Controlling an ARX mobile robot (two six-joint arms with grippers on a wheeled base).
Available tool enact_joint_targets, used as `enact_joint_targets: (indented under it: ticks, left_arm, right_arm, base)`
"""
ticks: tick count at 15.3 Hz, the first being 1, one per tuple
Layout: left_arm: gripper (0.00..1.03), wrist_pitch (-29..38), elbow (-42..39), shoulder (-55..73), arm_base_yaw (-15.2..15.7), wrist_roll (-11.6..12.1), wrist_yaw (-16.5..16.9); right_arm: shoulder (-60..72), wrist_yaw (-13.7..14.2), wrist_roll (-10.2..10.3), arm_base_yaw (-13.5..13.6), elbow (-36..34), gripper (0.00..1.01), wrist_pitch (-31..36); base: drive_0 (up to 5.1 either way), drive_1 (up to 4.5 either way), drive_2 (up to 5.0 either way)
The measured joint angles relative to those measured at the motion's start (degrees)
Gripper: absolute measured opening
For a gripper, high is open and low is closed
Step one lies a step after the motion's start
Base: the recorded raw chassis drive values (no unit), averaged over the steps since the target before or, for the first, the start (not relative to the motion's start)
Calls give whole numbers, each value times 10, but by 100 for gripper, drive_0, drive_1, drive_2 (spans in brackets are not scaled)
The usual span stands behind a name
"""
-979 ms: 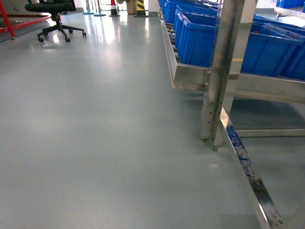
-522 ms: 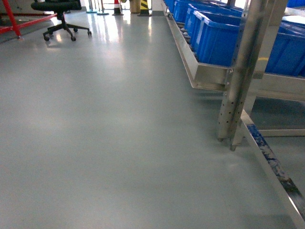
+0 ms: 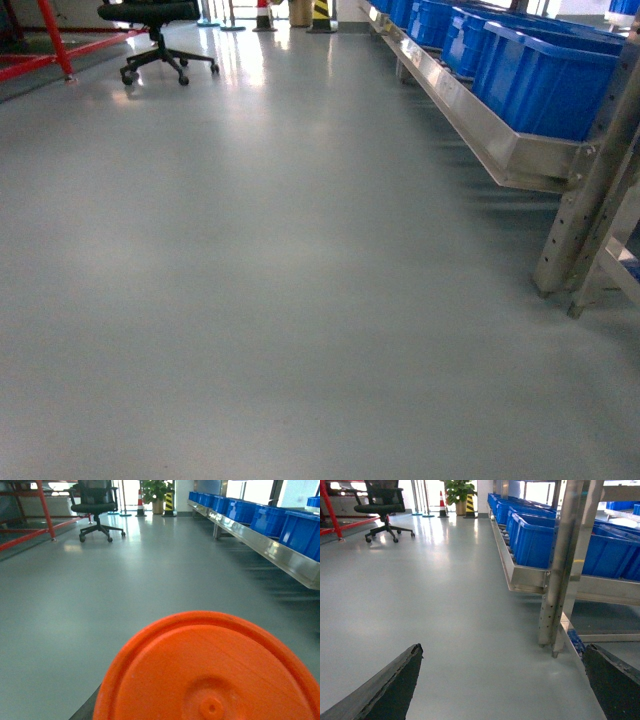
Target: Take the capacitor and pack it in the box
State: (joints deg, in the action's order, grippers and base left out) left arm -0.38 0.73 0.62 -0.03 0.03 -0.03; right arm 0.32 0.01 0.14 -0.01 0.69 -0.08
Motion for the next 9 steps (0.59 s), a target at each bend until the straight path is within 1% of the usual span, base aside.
enact_joint_targets:
  ticks: [9]
  left_arm:
    - [43, 0, 0, 0, 0, 0, 0]
  right_arm:
    - [0, 0, 0, 0, 0, 98, -3]
  base:
    - [-502, 243, 243]
